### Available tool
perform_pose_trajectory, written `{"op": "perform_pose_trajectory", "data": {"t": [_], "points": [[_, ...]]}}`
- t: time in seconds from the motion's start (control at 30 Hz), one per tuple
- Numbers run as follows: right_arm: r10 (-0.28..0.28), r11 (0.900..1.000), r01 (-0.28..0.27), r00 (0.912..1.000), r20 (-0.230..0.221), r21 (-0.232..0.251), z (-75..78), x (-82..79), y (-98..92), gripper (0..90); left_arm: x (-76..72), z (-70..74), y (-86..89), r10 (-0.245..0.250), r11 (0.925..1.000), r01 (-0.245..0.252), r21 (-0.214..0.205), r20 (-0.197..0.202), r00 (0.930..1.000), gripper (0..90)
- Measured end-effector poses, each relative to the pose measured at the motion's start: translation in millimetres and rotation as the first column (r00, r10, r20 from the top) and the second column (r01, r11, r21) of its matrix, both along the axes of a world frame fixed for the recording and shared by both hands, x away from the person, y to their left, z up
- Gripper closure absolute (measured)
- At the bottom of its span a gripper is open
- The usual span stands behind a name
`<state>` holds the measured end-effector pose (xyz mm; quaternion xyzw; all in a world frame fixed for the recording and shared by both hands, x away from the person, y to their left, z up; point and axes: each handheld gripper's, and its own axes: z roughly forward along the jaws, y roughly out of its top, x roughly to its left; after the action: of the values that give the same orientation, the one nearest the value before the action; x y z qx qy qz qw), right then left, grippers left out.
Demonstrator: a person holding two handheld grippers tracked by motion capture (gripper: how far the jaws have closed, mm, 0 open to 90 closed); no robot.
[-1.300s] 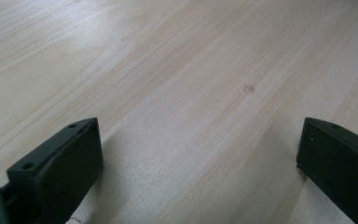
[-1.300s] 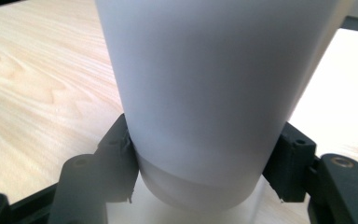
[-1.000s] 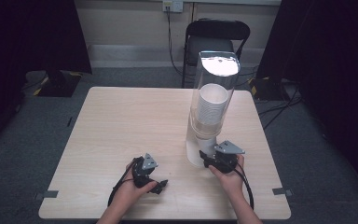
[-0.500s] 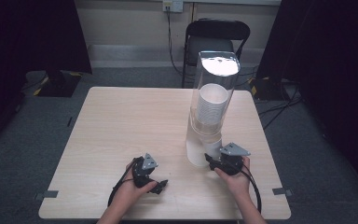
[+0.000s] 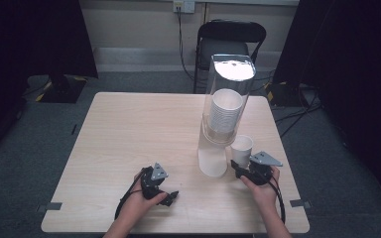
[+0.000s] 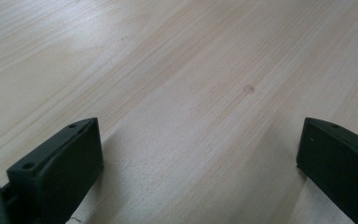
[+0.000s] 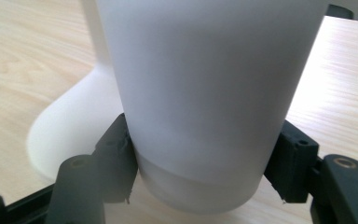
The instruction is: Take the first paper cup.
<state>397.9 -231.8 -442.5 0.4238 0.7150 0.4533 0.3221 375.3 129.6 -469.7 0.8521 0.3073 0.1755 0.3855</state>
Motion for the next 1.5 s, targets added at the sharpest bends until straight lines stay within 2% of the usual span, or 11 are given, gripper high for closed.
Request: {"op": "perform_pose_trajectory", "data": {"t": [0.03,0.27,0.37,0.5,0.83,1.0,1.03,1.33,1.5], "points": [[-0.024,0.9997,0.024,0.9997,-0.003,0.008,-0.7,2.1,-6.7,34.9,0.0,0.0,0.0,0.0,1.0,0.0,0.0,0.0,1.0,0.0],[-0.057,0.998,0.057,0.9984,0.0,0.027,-1.8,7.2,-21.3,34.5,0.1,0.2,0.3,-0.002,1.0,0.002,0.005,0.0,1.0,0.0],[-0.068,0.9964,0.068,0.9977,0.0,0.05,-3.4,10.6,-27.6,34.3,0.1,0.1,0.2,-0.002,1.0,0.002,0.003,0.0,1.0,0.0],[-0.075,0.9946,0.074,0.9972,0.005,0.072,-4.4,12.2,-28.8,34.1,0.3,0.3,0.4,-0.005,0.9999,0.005,0.009,0.001,1.0,0.0],[-0.095,0.9918,0.092,0.9951,0.028,0.089,-4.8,13.5,-30.5,33.5,0.3,0.4,0.5,-0.005,0.9999,0.005,0.01,0.0,1.0,0.0],[-0.086,0.9938,0.084,0.996,0.025,0.073,-6.4,13.7,-28.1,33.7,0.3,0.3,0.4,-0.005,0.9999,0.005,0.01,0.0,1.0,0.0],[-0.074,0.9942,0.071,0.9968,0.029,0.08,-6.7,14.0,-27.0,33.7,0.3,0.3,0.4,-0.005,0.9999,0.005,0.009,0.0,1.0,0.0],[-0.081,0.9896,0.078,0.9964,0.023,0.121,-8.6,15.8,-27.6,32.9,0.3,0.4,0.5,-0.006,0.9999,0.006,0.01,0.0,1.0,0.0],[-0.085,0.992,0.083,0.9963,0.012,0.094,-8.7,15.5,-25.9,33.7,0.3,0.4,0.5,-0.006,0.9999,0.006,0.01,0.0,1.0,0.0]]}}
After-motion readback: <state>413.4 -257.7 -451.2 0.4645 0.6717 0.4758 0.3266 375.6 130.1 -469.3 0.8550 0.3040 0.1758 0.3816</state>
